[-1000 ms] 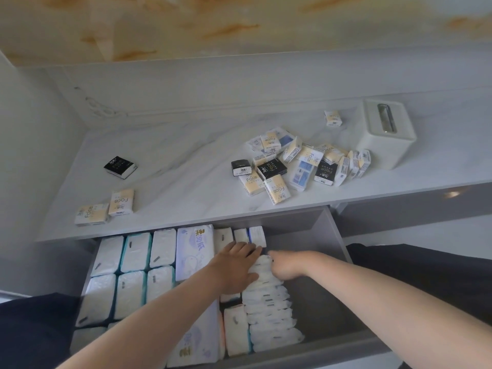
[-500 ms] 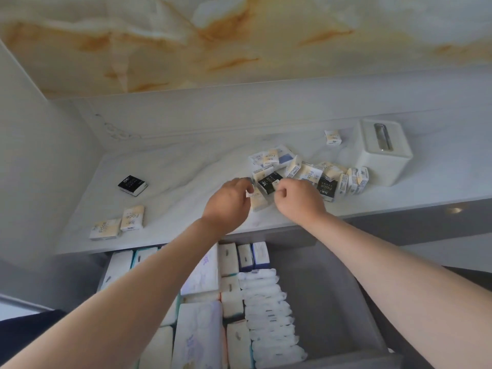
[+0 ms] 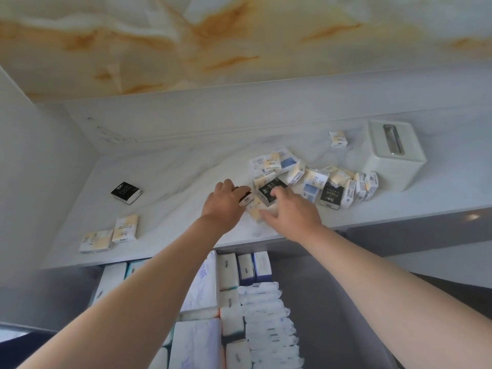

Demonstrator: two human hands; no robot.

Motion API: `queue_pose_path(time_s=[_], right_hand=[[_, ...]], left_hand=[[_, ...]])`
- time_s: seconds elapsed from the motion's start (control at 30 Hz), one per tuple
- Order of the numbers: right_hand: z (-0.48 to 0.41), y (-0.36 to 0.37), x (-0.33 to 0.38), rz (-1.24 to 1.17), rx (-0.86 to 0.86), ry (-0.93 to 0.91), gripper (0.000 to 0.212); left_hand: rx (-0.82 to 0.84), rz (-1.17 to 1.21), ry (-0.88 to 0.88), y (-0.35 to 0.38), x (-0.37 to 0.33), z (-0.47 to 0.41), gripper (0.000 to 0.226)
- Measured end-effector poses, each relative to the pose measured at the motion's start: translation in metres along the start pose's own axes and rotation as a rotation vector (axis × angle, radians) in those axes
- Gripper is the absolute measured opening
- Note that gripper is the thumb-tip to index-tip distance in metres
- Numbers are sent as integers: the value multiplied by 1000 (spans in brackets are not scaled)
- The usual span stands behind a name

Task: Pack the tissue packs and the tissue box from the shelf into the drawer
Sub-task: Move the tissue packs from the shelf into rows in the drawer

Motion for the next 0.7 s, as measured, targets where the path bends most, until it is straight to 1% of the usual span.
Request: queue_pose_path(time_s=[0.03,0.07,0.1,0.2,0.23,0.27,0.33,0.4,0.43,0.5,0.57,0.7], right_hand=[[-1,6,4,11,50,-31,50],[-1,10,8,17,62,-56,51],[-2,10,11,3,31,-66,49],[-10,-1,23,-55,-159,-75,39],[-16,0,27,-78,-165,-71,39],[-21,3,30,-109,-129,-60,40],[-30,18,39,-126,35,-32,43],[-34,33,47,-42,176,-22,47],[-36,37,51,-17,210,-15,50],[-42,40,60,-55,221,11,55],[-51,41,71,-156,210,30,58],[-65,50,107,-294,214,-32,49]], left_hand=[[2,21,0,1,3,1,46],[3,48,7,1,5,2,45],[-3,80,15,0,7,3,44],[-71,221,-15,-11,19,7,42],[-89,267,-47,-16,24,9,41],[-91,301,-83,-19,30,12,41],[-61,343,-154,-21,43,18,39],[-44,335,-209,-24,58,26,33],[-54,308,-225,-25,66,30,30],[-95,259,-255,-32,86,37,30],[-142,231,-321,-42,112,44,35],[-191,162,-553,-59,182,56,37]])
Point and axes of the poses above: each hand's wrist, its own z-axis away from the middle knuckle, its own y-axis out of the palm, x = y × z, the point moved 6 cm from there along -z, towards the middle knuckle, and after that the axes turned 12 degrees about -y, right-handed, at the moved point
